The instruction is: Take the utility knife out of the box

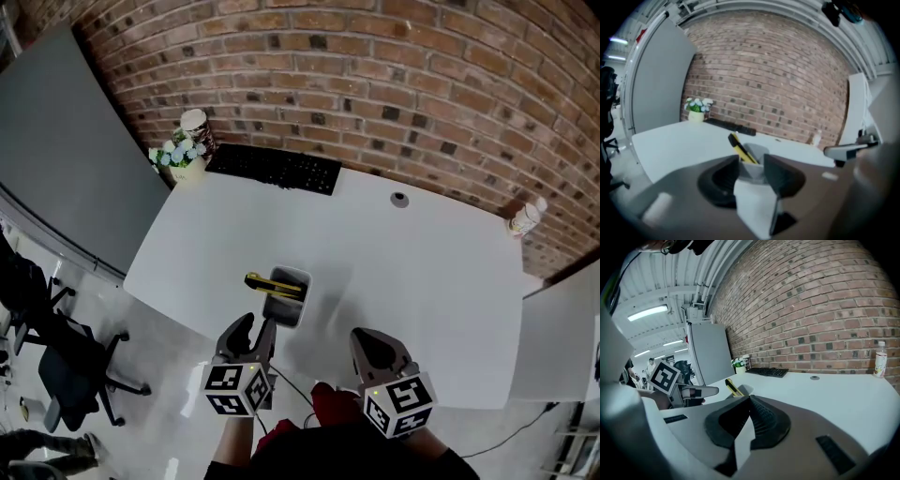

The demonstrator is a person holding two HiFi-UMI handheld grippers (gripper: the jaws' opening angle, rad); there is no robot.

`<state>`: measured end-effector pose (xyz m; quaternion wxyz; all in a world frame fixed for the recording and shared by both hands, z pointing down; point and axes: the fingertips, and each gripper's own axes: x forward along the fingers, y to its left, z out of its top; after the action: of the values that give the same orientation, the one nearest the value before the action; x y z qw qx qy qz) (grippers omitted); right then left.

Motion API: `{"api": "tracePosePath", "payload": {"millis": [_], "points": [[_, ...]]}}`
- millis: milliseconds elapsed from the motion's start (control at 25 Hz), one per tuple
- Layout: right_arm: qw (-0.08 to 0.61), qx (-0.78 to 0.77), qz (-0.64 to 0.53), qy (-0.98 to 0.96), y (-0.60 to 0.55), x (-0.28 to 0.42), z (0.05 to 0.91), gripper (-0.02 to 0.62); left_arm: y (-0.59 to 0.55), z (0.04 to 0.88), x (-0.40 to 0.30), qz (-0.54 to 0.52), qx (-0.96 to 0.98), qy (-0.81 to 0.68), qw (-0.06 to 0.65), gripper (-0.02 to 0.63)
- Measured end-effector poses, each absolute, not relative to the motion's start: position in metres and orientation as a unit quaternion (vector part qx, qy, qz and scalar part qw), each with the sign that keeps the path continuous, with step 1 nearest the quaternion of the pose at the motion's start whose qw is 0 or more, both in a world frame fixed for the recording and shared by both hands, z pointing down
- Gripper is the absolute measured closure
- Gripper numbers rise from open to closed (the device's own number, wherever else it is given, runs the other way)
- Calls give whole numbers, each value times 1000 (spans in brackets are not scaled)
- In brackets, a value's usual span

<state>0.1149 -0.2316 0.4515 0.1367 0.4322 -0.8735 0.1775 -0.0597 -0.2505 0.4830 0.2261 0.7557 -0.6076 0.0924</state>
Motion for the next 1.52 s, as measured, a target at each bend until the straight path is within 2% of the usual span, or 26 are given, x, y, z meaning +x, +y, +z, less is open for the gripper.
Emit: {"api": "tracePosePath", "payload": {"millis": [400, 1000, 1200, 1520], "points": [[145, 426, 195, -872, -259, 123, 463, 588, -288, 505, -64, 99, 735, -616, 265, 417], [158, 450, 206, -855, -274, 116, 471, 588, -324, 519, -71, 73, 749, -584, 304, 414], [161, 472, 209, -841, -277, 110, 472, 588, -334, 519, -68, 66, 770, -554, 311, 428], [161, 507, 215, -819, -274, 92, 467, 588, -337, 515, -63, 96, 806, -500, 302, 491]]}}
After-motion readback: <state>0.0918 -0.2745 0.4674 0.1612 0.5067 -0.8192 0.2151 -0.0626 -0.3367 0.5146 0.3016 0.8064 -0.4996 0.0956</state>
